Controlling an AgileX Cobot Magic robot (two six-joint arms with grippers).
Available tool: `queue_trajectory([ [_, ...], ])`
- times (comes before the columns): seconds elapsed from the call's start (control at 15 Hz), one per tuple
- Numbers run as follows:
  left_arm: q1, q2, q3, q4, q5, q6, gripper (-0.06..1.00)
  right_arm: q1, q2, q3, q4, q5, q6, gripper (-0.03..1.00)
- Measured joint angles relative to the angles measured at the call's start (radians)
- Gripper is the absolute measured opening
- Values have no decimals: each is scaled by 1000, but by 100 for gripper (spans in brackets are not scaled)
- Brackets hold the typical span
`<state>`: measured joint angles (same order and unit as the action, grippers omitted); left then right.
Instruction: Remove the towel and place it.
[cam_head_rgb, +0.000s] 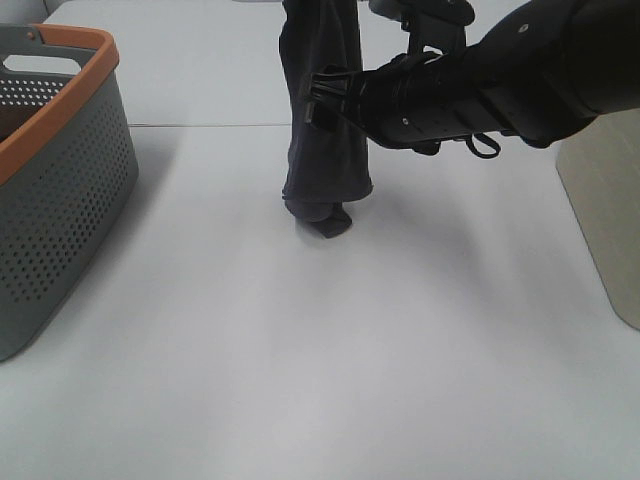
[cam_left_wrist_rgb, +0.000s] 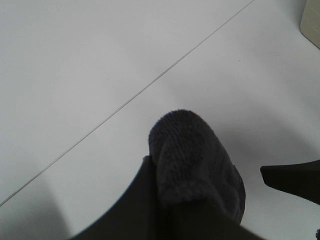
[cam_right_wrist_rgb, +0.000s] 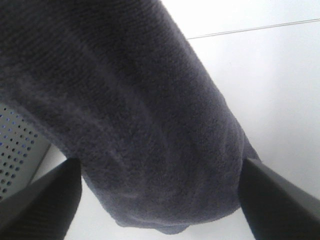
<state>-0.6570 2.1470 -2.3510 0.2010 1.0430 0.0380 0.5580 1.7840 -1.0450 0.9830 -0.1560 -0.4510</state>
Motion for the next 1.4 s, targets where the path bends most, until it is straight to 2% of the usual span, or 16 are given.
queue_trajectory([
  [0.07,0,0,0,-2,0,0,1,0,0,0,0,-23,25,76],
  [0.67,0,0,0,-27,0,14,1,11,-4,-41,0,11,43,76],
  [1.0,0,0,0,-30,1,14,1,11,25,-48,0,-46,43,76],
  [1.2,0,0,0,-31,9,25,1,11,85,-48,1,-43,43,76],
  [1.4,0,0,0,-31,10,37,1,11,89,-48,1,42,17,62],
])
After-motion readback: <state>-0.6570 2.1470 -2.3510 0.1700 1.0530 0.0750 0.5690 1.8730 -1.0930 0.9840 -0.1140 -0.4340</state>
